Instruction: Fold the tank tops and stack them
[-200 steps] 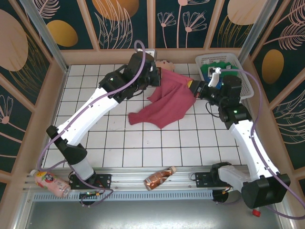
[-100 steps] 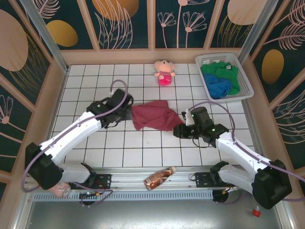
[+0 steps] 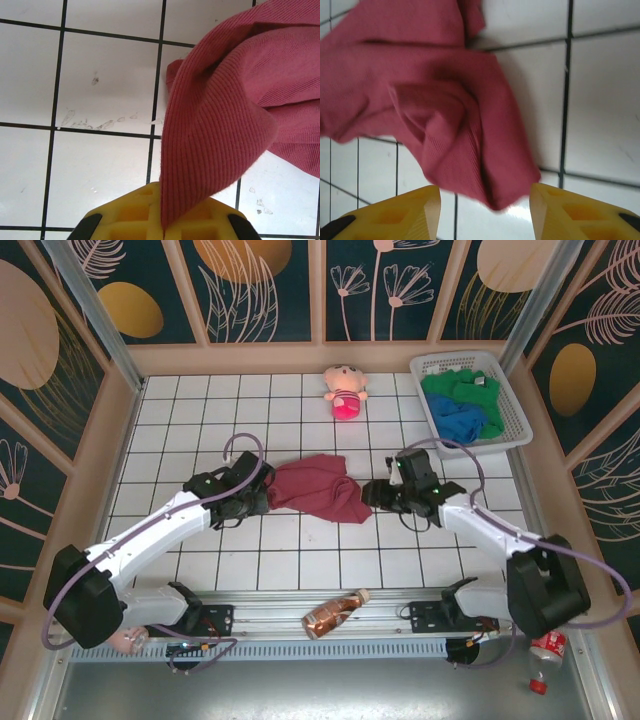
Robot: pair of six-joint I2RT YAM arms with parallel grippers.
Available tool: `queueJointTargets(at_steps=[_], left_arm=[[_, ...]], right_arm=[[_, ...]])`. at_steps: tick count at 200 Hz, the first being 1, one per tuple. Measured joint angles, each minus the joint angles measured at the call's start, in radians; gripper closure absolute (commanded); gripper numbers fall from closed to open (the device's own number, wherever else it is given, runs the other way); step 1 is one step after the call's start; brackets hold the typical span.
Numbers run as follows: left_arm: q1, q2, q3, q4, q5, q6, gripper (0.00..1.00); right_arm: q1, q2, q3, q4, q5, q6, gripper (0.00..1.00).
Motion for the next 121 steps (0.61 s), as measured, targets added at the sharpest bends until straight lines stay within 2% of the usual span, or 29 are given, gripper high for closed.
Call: queueJointTargets(at_steps=[52, 121], left_arm=[[0.009, 0.035, 0.003, 0.019, -0.001, 0.002, 1.00], [0.035, 0.060, 0.063, 0.026, -0.002, 0.027, 1.00]], right_arm=[[0.045, 0.215, 0.129, 0.141, 0.005, -0.053, 0.49], [0.069, 0.312, 0.172, 0.188, -0.008, -0.129, 0.51]])
